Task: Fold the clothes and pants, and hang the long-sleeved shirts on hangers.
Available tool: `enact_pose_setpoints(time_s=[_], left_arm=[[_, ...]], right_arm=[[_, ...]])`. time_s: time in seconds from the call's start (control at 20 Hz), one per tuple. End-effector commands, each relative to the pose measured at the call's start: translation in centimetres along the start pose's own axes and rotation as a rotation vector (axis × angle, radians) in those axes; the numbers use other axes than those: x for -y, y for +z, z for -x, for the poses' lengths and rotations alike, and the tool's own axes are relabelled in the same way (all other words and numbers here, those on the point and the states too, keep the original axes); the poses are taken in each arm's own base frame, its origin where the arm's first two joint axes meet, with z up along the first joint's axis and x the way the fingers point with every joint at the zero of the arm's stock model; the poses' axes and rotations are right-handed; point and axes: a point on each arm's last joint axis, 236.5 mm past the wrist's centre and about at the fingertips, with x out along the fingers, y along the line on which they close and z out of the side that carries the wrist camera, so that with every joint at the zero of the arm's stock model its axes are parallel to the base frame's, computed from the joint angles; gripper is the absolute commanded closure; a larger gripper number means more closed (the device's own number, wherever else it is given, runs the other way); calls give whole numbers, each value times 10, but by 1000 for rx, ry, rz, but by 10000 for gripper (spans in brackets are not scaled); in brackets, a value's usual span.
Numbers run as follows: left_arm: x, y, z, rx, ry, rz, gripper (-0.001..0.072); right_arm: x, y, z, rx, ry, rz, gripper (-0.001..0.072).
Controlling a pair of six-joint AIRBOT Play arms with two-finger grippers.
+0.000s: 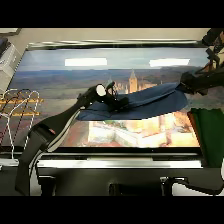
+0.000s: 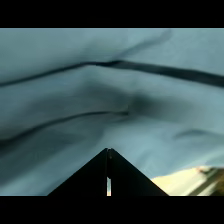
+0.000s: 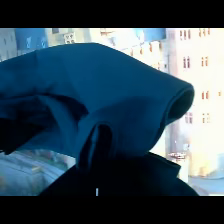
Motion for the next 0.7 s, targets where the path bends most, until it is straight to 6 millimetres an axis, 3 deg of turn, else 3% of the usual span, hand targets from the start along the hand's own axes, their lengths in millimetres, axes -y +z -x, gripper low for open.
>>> enact_pose_setpoints(time_s=[0.0, 0.2, 0.35, 0.5, 0.65], left_arm=[[24, -10, -34, 11, -91, 132, 692], [29, -28, -52, -31, -108, 167, 692], [35, -26, -41, -49, -116, 134, 692], [39, -12, 12, -72, -128, -18, 693], [23, 15, 103, -5, -46, -149, 693]], right_arm=[[-7, 8, 16, 39, -2, 3, 675], [-10, 12, 20, 53, -1, 5, 674], [-13, 12, 20, 53, 14, 1, 674], [-32, 14, 20, 58, 93, -8, 675], [-65, 12, 15, 51, 184, -1, 675]])
